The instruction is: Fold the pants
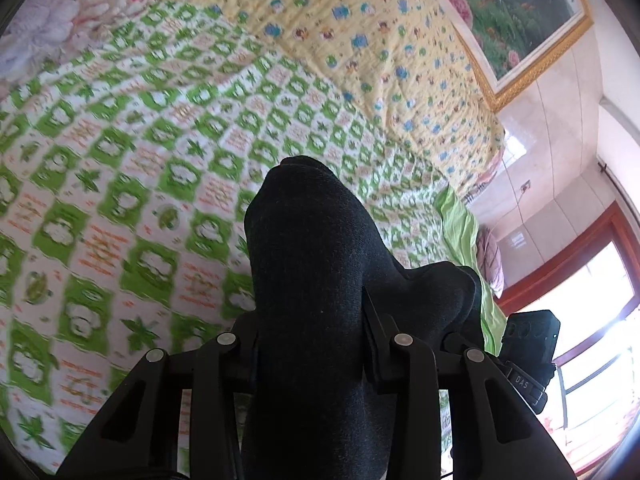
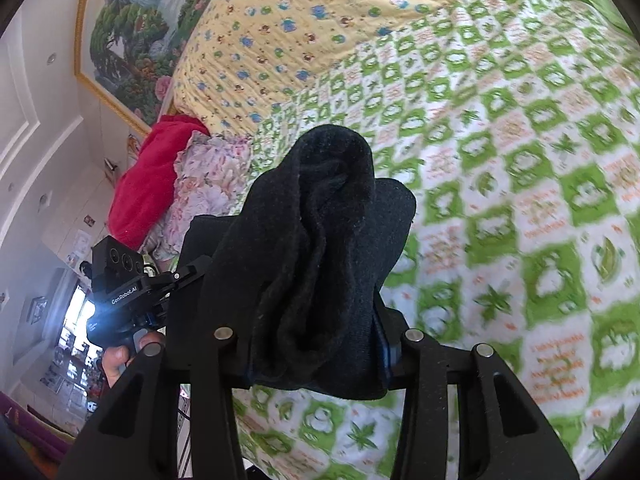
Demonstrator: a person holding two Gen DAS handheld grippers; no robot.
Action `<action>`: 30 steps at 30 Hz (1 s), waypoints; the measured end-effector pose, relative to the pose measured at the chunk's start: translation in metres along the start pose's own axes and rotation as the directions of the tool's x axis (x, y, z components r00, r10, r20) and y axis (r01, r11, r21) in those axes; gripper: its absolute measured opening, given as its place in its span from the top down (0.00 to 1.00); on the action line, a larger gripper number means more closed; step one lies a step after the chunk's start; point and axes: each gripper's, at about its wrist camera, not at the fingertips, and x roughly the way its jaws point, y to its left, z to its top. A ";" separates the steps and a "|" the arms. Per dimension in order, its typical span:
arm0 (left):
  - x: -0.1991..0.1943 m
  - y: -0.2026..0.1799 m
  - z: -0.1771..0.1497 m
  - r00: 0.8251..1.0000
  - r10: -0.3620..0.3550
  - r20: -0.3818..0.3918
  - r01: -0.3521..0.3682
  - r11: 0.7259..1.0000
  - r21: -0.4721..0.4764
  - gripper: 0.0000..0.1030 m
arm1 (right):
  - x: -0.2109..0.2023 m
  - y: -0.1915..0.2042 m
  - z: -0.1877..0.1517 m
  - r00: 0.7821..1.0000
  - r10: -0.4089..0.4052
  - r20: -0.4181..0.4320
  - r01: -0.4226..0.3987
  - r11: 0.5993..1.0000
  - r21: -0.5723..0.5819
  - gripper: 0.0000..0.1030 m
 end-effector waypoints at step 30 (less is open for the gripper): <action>-0.059 0.135 0.086 0.956 0.249 0.154 -0.229 0.963 -0.140 0.63 | 0.200 0.081 0.075 0.979 0.052 -0.200 -0.083 0.985 -0.154 0.56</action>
